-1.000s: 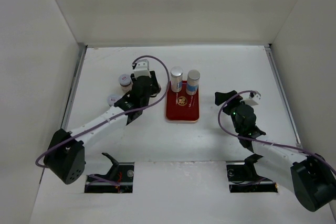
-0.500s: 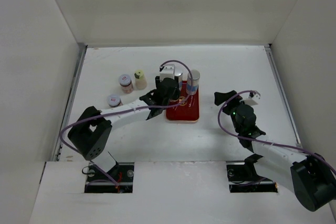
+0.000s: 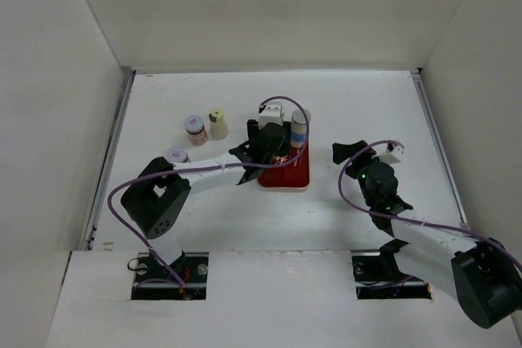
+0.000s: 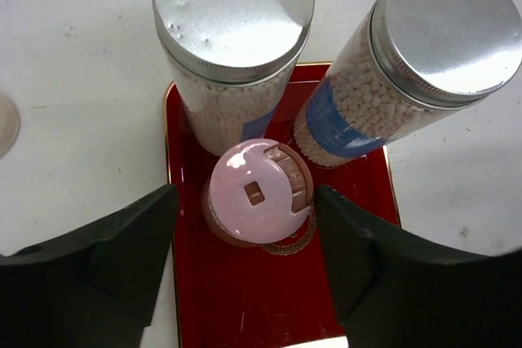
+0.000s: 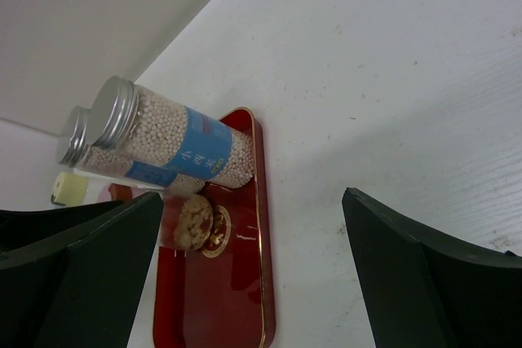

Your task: Organize the condiment bottles

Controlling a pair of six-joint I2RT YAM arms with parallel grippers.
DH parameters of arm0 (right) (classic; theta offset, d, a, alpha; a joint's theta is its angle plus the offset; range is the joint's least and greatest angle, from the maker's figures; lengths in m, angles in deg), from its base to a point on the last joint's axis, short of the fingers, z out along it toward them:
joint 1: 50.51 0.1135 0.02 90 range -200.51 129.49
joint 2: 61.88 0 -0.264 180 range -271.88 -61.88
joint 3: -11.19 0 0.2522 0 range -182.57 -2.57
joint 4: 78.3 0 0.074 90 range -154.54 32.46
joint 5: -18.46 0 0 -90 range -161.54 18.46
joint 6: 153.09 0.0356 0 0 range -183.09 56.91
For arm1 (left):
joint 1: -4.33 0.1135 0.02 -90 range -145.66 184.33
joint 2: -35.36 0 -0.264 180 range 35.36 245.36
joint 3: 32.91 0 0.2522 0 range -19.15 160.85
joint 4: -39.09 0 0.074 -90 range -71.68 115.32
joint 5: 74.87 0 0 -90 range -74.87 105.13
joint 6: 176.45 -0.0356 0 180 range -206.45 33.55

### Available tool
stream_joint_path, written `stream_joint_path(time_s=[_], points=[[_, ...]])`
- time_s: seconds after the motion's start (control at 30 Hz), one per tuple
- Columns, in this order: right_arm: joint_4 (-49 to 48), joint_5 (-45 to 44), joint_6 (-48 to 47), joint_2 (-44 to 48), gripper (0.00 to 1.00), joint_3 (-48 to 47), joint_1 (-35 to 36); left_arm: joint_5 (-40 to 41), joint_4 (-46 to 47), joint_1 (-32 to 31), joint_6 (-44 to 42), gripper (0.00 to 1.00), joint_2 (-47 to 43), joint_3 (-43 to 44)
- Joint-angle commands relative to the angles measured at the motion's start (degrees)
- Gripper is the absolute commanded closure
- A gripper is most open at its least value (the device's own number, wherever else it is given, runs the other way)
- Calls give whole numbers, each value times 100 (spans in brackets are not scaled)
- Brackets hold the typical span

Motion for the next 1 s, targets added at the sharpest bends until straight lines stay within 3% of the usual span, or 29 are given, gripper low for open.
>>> stream_joint_path(time_s=[0.0, 0.2, 0.4, 0.63, 0.97], points=[[-340, 56, -33, 2, 1, -122, 67, 173, 140, -55, -5, 31, -276, 98], [-340, 56, -16, 64, 1, -87, 67, 436, 44, 15, -58, 28, -1198, -384], [-348, 38, -33, -50, 1, -122, 67, 297, -61, 910, -32, 29, -1718, -746], [-366, -14, -60, -103, 1, -131, 67, -186, -97, 2045, -137, 29, -1122, -316], [-366, -5, -86, -138, 0, -157, 75, -336, -44, 2441, -357, 30, -278, 203]])
